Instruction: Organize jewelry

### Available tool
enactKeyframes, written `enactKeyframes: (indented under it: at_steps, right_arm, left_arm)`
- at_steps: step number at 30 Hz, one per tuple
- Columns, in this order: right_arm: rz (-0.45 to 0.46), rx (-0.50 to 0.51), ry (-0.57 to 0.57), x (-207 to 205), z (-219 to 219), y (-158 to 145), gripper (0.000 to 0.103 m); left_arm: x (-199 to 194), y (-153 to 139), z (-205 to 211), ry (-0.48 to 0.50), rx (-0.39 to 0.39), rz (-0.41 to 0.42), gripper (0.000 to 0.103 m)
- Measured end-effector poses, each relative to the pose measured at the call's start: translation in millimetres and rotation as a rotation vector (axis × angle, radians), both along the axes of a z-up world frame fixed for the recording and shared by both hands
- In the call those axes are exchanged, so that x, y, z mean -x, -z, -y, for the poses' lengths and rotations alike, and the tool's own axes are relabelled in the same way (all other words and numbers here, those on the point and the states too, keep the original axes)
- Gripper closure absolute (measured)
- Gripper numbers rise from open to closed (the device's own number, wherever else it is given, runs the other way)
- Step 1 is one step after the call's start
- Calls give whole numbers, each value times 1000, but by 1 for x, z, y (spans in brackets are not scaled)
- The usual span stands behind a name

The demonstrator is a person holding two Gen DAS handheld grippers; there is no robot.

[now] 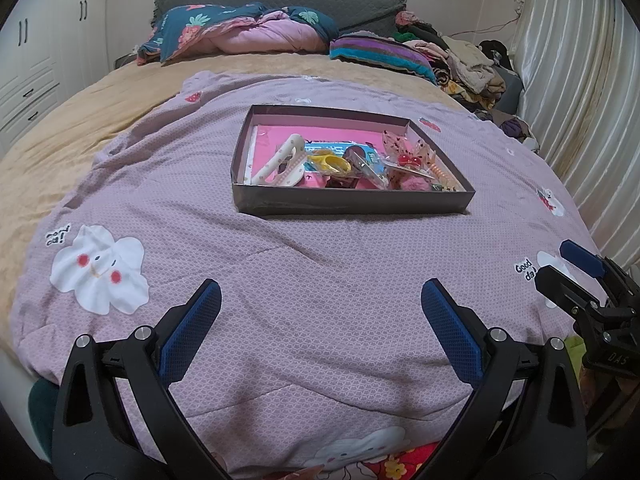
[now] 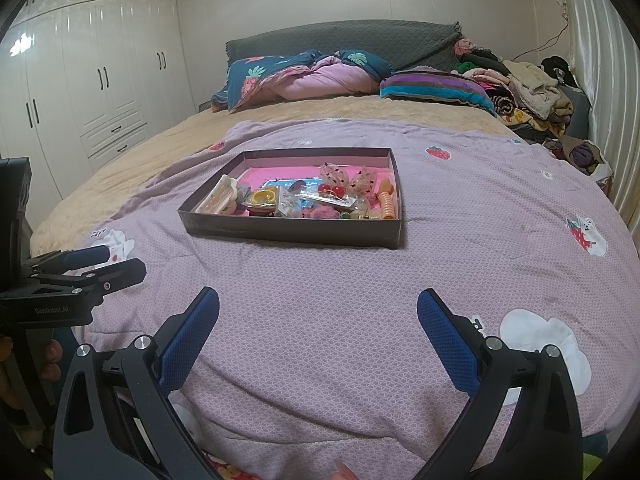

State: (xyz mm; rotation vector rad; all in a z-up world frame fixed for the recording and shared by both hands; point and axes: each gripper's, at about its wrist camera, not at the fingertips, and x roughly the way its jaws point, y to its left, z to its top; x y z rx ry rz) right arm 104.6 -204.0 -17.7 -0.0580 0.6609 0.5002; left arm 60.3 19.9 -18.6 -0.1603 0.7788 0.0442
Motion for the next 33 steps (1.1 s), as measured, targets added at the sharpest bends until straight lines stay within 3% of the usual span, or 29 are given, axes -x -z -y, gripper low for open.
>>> enactKeyframes:
  at_steps: [27, 33]
  right_arm:
    - [1, -10, 8, -2, 3, -3, 4]
    - [-11, -16, 36, -12, 11, -1, 4]
  left_arm:
    - [0, -2, -12, -4, 49, 19, 9]
    - [-3, -1, -17, -58, 6, 24, 9]
